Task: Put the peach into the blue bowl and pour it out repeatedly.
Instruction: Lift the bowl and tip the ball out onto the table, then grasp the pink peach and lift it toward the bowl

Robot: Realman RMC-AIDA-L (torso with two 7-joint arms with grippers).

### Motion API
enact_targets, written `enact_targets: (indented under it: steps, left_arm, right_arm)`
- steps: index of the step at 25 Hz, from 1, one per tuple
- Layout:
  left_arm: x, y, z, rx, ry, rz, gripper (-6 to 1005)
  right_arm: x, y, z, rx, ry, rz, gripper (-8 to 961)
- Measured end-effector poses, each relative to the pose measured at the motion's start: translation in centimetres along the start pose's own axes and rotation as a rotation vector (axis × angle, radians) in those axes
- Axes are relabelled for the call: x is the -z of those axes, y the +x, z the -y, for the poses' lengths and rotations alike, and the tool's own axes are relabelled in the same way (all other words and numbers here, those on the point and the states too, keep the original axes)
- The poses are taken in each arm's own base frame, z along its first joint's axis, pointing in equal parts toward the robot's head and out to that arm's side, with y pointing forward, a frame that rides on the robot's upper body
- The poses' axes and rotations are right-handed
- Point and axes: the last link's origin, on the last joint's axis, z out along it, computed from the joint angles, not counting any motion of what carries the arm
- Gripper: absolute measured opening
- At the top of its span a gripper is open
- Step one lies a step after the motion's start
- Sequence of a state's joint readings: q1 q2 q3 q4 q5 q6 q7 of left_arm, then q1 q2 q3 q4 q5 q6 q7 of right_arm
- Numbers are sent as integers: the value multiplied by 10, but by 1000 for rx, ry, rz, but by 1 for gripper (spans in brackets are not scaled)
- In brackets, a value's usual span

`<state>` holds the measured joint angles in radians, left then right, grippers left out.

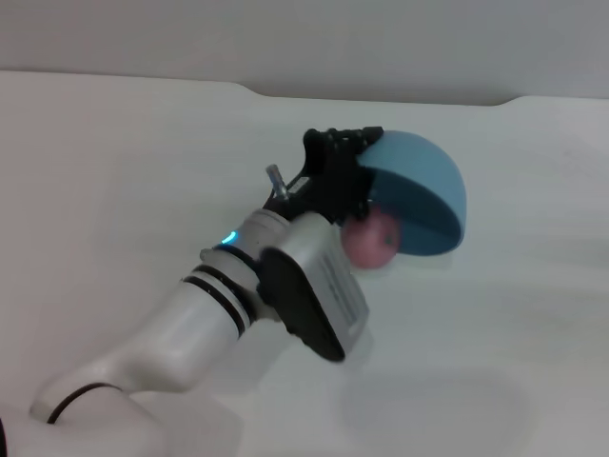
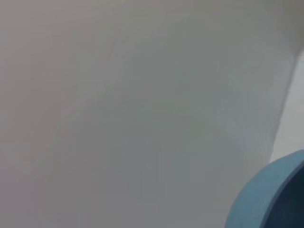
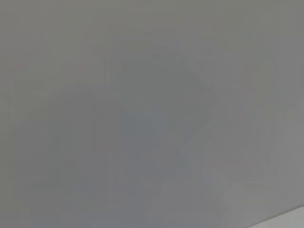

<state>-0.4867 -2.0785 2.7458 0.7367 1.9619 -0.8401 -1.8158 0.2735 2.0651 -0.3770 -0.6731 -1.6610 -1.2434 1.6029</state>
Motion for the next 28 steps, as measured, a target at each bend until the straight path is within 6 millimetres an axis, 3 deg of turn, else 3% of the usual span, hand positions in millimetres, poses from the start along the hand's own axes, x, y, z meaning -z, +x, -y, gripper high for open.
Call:
enact_targets:
  steps: [3, 10, 19, 22, 28]
  left_arm:
    - [1, 3, -3, -84, -10, -15, -1]
    - [5, 6, -5, -83, -15, -54, -2]
    - [-6, -11, 34, 420, 123, 55, -1]
    - [-12, -20, 45, 537, 102, 136, -2]
    - [-18, -42, 75, 813, -114, 295, -2]
  right_arm:
    - [1, 1, -1, -4, -8, -2, 499]
    - [2, 3, -3, -4, -19, -6, 506]
    - [-22, 9, -26, 79, -139, -67, 514]
    - [-38, 15, -41, 111, -203, -124, 517]
    - [-78, 29, -75, 190, -325, -274, 522]
